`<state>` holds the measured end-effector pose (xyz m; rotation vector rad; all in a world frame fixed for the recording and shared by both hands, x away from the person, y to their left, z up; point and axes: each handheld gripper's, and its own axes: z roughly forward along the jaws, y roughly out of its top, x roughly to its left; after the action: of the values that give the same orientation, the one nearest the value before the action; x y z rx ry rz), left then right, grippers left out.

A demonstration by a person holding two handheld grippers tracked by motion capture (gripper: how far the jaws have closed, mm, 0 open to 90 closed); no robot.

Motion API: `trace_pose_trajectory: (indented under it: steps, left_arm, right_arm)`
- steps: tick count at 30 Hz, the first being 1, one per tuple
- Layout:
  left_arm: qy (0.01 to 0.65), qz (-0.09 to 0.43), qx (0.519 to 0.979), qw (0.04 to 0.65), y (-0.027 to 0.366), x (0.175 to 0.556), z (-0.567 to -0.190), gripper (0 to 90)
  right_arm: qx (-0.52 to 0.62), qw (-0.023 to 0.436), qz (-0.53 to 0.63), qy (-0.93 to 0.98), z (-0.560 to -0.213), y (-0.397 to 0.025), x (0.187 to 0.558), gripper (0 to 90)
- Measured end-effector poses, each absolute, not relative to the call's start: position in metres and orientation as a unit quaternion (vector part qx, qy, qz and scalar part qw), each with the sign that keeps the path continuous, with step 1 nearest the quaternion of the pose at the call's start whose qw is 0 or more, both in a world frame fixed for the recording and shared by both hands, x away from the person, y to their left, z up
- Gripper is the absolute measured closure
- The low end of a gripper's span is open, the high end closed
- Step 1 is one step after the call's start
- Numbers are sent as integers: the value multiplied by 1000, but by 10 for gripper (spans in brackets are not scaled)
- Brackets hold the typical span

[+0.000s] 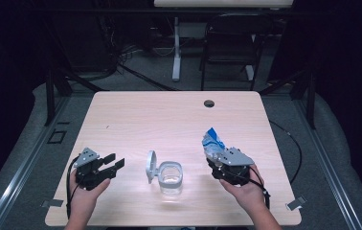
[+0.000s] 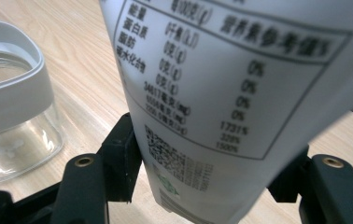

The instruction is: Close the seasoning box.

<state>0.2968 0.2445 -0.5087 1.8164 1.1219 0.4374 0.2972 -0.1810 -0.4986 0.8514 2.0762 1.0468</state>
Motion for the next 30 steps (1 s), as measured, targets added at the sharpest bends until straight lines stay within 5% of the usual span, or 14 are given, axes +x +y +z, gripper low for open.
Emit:
trace_pose_trajectory:
  steps: [30]
  left_arm:
    - [461,186,733,464,248,293,-505,532]
  right_arm:
    - [258,381,338,821,-488,-168,302,392]
